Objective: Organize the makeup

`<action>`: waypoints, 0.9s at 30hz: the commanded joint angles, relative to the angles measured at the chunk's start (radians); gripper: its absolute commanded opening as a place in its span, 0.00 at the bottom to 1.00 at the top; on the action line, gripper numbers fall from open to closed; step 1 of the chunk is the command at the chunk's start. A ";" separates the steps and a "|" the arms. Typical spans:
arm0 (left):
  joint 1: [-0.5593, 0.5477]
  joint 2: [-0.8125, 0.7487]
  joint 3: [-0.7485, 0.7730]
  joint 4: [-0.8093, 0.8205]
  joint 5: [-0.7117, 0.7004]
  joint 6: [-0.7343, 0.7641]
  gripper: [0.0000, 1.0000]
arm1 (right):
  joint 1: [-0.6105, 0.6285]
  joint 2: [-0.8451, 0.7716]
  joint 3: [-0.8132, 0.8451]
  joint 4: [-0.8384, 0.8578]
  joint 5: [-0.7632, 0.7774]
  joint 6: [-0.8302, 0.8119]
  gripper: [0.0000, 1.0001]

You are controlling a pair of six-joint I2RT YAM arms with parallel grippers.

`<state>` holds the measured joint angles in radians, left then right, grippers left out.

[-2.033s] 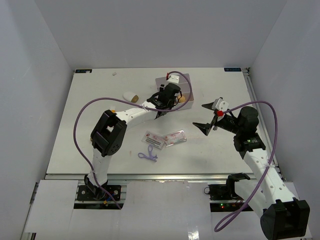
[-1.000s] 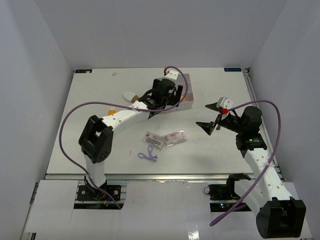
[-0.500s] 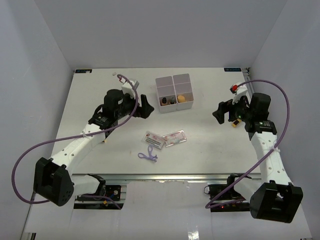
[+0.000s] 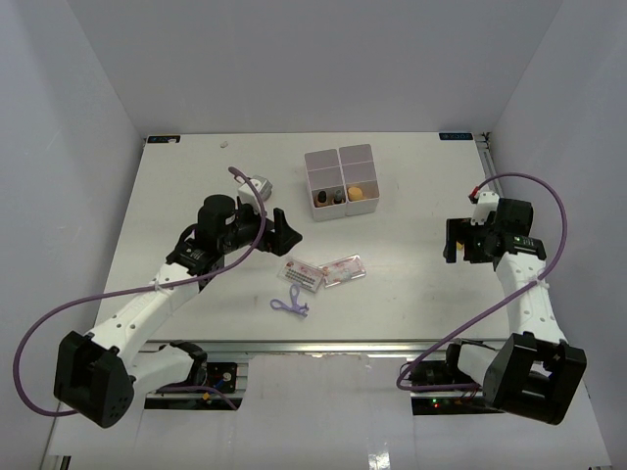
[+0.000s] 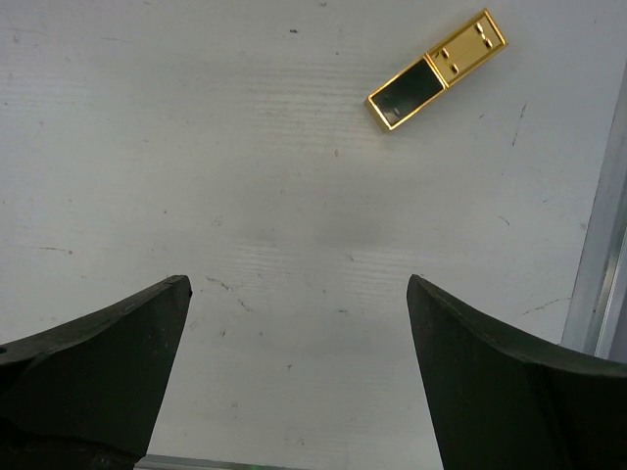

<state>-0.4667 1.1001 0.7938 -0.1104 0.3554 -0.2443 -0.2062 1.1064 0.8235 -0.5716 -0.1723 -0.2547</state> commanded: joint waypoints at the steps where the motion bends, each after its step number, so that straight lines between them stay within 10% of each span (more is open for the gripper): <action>1: 0.000 0.000 -0.013 0.009 -0.044 0.010 0.98 | -0.002 -0.013 -0.045 0.070 0.033 0.084 1.00; 27: 0.000 0.012 0.033 -0.048 -0.082 -0.005 0.98 | -0.001 0.446 0.286 0.194 0.172 0.535 1.00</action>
<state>-0.4667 1.2103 0.8074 -0.1593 0.2567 -0.2351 -0.2073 1.4608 1.0087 -0.3858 -0.0417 0.1781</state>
